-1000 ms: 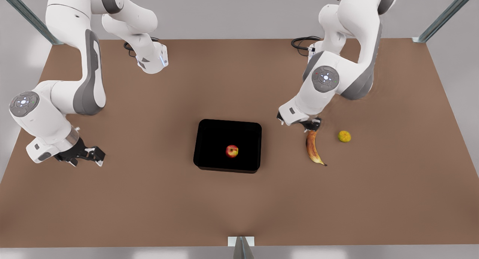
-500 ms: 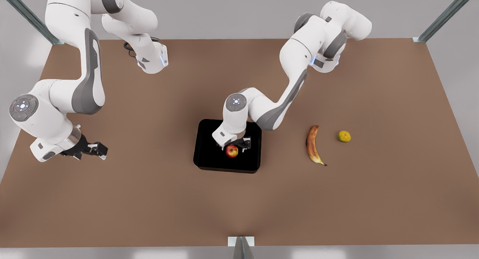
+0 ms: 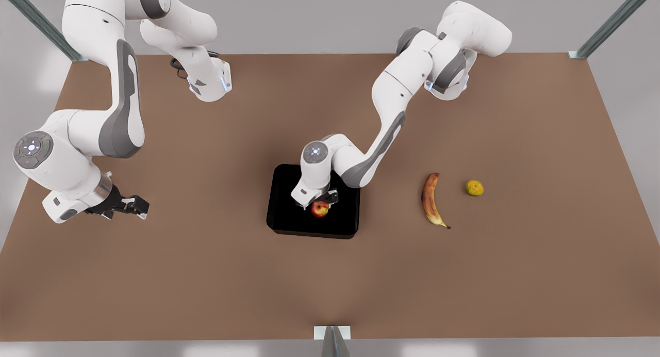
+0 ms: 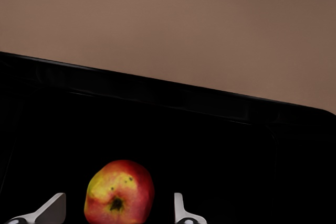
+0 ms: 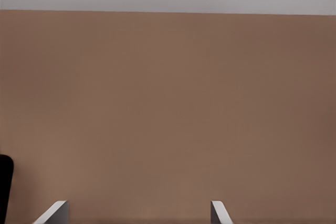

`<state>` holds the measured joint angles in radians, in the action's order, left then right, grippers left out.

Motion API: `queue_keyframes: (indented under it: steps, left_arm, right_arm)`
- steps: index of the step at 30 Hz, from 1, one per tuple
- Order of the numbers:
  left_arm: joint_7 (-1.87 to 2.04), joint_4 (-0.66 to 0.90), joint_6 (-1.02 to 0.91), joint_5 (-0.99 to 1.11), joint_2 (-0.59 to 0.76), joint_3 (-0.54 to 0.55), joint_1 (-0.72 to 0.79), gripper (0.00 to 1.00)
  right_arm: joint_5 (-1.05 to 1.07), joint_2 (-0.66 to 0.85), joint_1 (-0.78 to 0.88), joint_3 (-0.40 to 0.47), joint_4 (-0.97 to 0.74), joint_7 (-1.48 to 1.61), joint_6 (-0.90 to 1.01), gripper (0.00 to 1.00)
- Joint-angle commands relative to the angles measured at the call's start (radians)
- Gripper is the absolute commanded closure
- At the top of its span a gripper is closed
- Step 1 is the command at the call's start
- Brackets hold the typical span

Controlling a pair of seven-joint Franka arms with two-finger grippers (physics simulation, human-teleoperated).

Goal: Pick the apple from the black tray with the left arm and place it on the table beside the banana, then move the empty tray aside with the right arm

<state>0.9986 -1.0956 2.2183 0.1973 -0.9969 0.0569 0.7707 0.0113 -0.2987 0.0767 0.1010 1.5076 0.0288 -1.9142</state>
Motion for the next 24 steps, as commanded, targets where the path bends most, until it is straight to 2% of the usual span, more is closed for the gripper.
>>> queue_keyframes:
  steps: [1,16,17,18,21,22,23,24]
  left_arm:
    - [0.104,-0.035,0.095,0.001,0.001,0.000,0.002,0.00]
    - [0.103,-0.078,0.149,0.051,-0.039,-0.014,0.001,0.00]
    - [0.109,-0.078,0.147,0.048,-0.039,-0.014,0.001,0.07]
    - [0.113,-0.078,0.147,0.048,-0.037,-0.014,-0.001,0.21]
    - [0.110,-0.076,0.136,0.045,-0.029,-0.014,-0.002,0.21]
    - [0.106,-0.076,0.089,0.039,-0.006,-0.012,-0.005,0.21]
    - [0.055,-0.073,-0.061,-0.001,0.072,0.006,-0.033,0.21]
    - [-0.125,-0.064,-0.290,-0.130,0.193,0.006,-0.099,0.21]
  right_arm:
    - [0.001,0.001,0.000,0.000,0.000,0.002,0.001,0.00]
    - [0.001,0.001,0.002,0.000,-0.001,0.002,0.001,0.00]
    - [0.001,0.001,0.002,0.000,0.000,0.002,0.001,0.00]
    - [0.001,0.001,0.002,0.000,-0.001,0.003,0.001,0.00]
    - [0.001,0.001,0.000,0.000,-0.001,0.002,0.001,0.00]
    - [0.001,0.001,0.000,0.000,0.000,0.002,0.001,0.00]
    - [0.001,0.001,0.002,0.000,0.000,0.002,0.001,0.00]
    - [-0.001,0.001,0.002,0.000,-0.001,0.002,0.001,0.00]
